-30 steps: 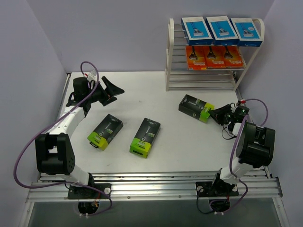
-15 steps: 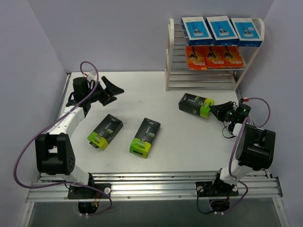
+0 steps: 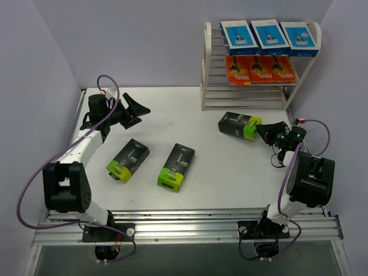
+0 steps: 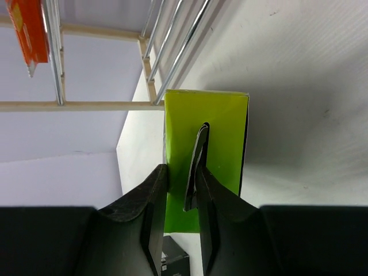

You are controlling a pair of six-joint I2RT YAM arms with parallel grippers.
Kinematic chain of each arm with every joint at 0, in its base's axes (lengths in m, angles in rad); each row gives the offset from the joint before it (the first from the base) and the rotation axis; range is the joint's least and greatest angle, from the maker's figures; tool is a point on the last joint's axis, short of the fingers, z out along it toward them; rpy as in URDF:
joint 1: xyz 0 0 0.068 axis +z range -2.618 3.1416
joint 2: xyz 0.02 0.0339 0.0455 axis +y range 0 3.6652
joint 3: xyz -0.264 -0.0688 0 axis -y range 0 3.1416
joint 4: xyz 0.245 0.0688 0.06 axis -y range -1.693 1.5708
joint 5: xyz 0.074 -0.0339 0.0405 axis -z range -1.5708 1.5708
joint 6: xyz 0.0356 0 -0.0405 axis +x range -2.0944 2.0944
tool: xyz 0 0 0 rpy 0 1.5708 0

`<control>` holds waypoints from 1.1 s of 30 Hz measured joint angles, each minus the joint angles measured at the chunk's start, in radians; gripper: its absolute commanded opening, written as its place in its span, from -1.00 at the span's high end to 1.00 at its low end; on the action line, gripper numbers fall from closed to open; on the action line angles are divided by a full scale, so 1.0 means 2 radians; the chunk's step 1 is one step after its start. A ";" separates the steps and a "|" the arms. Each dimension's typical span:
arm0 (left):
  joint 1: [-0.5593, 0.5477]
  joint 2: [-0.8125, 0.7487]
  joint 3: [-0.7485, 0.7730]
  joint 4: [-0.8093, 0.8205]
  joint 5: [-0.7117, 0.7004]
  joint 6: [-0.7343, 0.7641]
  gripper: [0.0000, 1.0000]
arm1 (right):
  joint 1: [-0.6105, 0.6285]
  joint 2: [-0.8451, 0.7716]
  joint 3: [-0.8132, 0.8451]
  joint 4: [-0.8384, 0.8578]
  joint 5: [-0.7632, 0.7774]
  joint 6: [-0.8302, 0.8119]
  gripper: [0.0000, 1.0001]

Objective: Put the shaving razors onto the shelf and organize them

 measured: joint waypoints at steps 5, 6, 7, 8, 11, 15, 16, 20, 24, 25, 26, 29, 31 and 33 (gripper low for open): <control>0.002 0.000 -0.001 0.002 0.000 -0.001 -0.89 | -0.004 0.000 -0.001 0.019 -0.003 0.015 1.00; 0.002 0.000 -0.001 0.002 0.000 -0.001 -0.89 | -0.005 0.000 -0.001 0.022 -0.003 0.018 1.00; 0.002 0.000 -0.001 0.002 0.000 -0.001 -0.89 | -0.006 0.000 -0.001 0.025 -0.005 0.021 1.00; 0.002 0.000 -0.001 0.002 0.000 -0.001 -0.89 | -0.007 0.000 -0.001 0.029 -0.006 0.023 1.00; 0.002 0.000 -0.001 0.002 0.000 -0.001 -0.89 | -0.010 0.000 -0.002 0.038 -0.009 0.028 1.00; 0.003 0.000 -0.001 0.003 0.000 -0.001 -0.89 | -0.013 0.000 -0.002 0.042 -0.012 0.032 1.00; 0.003 0.000 -0.001 0.003 0.000 -0.001 -0.89 | -0.013 0.000 -0.002 0.042 -0.013 0.032 1.00; 0.004 0.000 -0.001 0.003 0.002 -0.002 -0.89 | -0.014 0.000 -0.003 0.036 -0.017 0.017 1.00; 0.006 0.001 -0.001 0.004 0.003 -0.006 -0.89 | -0.014 0.000 -0.006 0.007 -0.018 -0.017 1.00; 0.006 0.001 -0.002 0.005 0.003 -0.008 -0.89 | -0.013 -0.001 -0.007 -0.006 -0.018 -0.030 1.00; 0.006 0.001 -0.002 0.006 0.003 -0.009 -0.89 | -0.013 -0.003 -0.007 -0.019 -0.018 -0.040 1.00; 0.006 0.002 -0.003 0.007 0.004 -0.010 -0.89 | -0.010 -0.015 -0.007 -0.058 -0.018 -0.074 1.00; 0.006 0.003 -0.003 0.007 0.004 -0.010 -0.89 | -0.008 -0.022 -0.007 -0.076 -0.020 -0.092 1.00; 0.006 0.003 -0.003 0.007 0.004 -0.010 -0.89 | -0.006 -0.027 -0.008 -0.089 -0.024 -0.105 1.00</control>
